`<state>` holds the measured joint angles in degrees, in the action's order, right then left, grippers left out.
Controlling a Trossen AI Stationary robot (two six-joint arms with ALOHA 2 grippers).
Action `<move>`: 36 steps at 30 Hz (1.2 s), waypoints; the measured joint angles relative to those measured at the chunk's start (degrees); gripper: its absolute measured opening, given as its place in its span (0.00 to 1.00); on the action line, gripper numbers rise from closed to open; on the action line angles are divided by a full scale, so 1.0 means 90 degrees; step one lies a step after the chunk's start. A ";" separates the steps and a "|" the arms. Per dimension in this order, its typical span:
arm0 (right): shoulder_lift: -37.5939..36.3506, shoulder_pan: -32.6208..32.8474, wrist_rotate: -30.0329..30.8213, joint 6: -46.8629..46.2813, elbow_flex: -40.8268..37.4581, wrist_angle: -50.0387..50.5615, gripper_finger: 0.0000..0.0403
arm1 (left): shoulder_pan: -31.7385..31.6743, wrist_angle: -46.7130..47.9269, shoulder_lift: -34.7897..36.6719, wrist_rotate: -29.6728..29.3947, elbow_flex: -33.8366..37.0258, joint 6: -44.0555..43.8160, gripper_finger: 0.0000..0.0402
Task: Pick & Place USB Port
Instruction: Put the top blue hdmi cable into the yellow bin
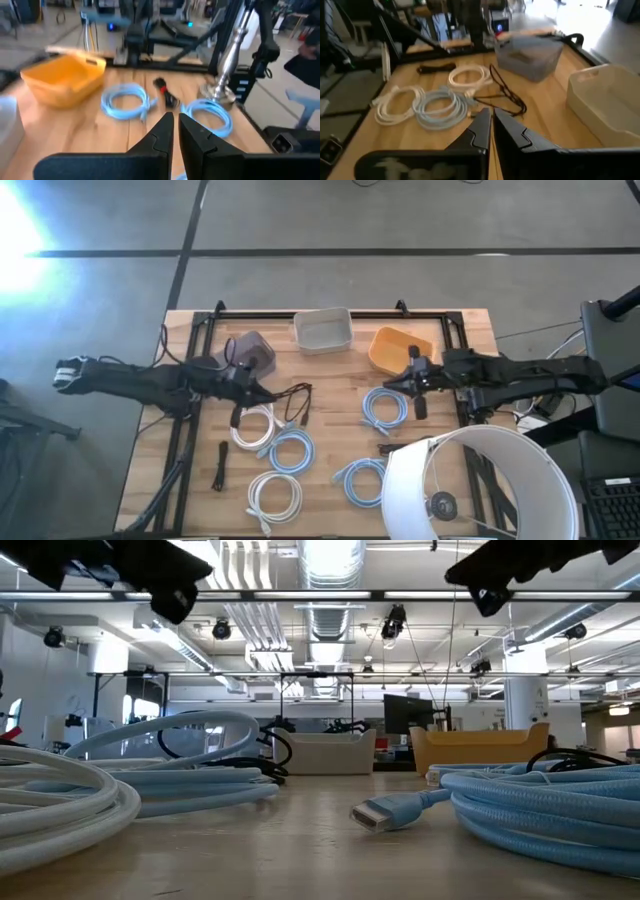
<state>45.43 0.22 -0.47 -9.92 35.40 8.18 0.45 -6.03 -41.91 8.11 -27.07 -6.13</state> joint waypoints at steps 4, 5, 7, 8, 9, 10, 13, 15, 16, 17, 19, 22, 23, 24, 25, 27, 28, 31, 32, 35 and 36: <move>0.0485 -0.0002 0.0003 0.0128 0.0255 0.0012 0.06 | 0.0000 0.0125 -0.0266 -0.0038 -0.0021 0.0046 0.08; 0.0617 -0.0002 0.0004 0.0252 0.0346 -0.0004 0.06 | 0.0000 0.0147 -0.0300 -0.0043 -0.0043 0.0046 0.09; 0.0852 0.0001 0.0002 0.0512 0.0479 -0.0003 0.08 | 0.0000 0.0044 -0.0354 -0.0054 -0.0139 0.0054 0.12; 0.0984 0.0001 0.0002 0.0708 0.0564 -0.0017 0.08 | 0.0000 0.0010 -0.0376 -0.0076 -0.0161 0.0070 0.14; 0.1113 0.0001 0.0002 0.0955 0.0659 -0.0109 0.08 | 0.0000 0.0062 -0.0385 -0.0144 -0.0163 0.0115 0.16; 0.1226 -0.0002 0.0004 0.1150 0.0732 -0.0158 0.08 | 0.0000 0.0121 -0.0408 -0.0230 -0.0160 0.0143 0.18; 0.1597 -0.0002 0.0070 0.1268 0.0934 -0.0157 0.08 | -0.0007 0.0111 -0.0405 -0.0406 -0.0163 0.0157 0.22; 0.1818 -0.0002 0.0072 0.1114 0.1020 -0.0092 0.08 | -0.0007 0.0074 -0.0413 -0.0414 -0.0163 0.0160 0.25; 0.1919 -0.0002 0.0067 0.1076 0.1088 -0.0111 0.08 | -0.0007 0.0080 -0.0413 -0.0414 -0.0157 0.0160 0.26; 0.2002 -0.0002 0.0067 0.1079 0.1145 -0.0138 0.08 | -0.0007 0.0113 -0.0418 -0.0414 -0.0146 0.0160 0.26; 0.2135 0.0001 0.0016 0.1117 0.1219 -0.0023 0.08 | -0.0005 0.0103 -0.0428 -0.0414 -0.0132 0.0157 0.27; 0.2337 0.0001 -0.0149 0.1158 0.1411 0.0382 0.10 | -0.0005 0.0099 -0.0447 -0.0414 -0.0119 0.0151 0.28; 0.2392 0.0002 -0.0155 0.1169 0.1477 0.0536 0.11 | -0.0005 0.0100 -0.0448 -0.0414 -0.0118 0.0143 0.28; 0.2444 0.0003 -0.0170 0.1173 0.1555 0.0655 0.12 | -0.0005 0.0110 -0.0449 -0.0414 -0.0112 0.0139 0.28; 0.2495 0.0003 -0.0171 0.1177 0.1625 0.0769 0.13 | -0.0005 0.0107 -0.0458 -0.0414 -0.0112 0.0136 0.28; 0.2593 0.0003 -0.0166 0.1234 0.1750 0.1058 0.16 | -0.0005 0.0102 -0.0466 -0.0414 -0.0112 0.0133 0.28; 0.2654 0.0003 -0.0167 0.1288 0.1814 0.1133 0.17 | -0.0005 0.0106 -0.0466 -0.0414 -0.0112 0.0131 0.28; 0.2805 0.0003 -0.0168 0.1326 0.1982 0.1273 0.23 | -0.0005 0.0101 -0.0471 -0.0414 -0.0112 0.0128 0.28; 0.2850 0.0003 -0.0166 0.1320 0.2042 0.1302 0.24 | -0.0005 0.0099 -0.0473 -0.0411 -0.0112 0.0128 0.28; 0.3035 0.0003 -0.0124 0.1243 0.2216 0.1868 0.30 | -0.0005 0.0097 -0.0483 -0.0411 -0.0112 0.0126 0.28; 0.3100 0.0003 -0.0082 0.1143 0.2266 0.2139 0.31 | -0.0005 0.0105 -0.0485 -0.0411 -0.0112 0.0117 0.28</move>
<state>73.32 0.25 -1.20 0.37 55.80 27.43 0.40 -5.09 -46.28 4.40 -28.08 -5.08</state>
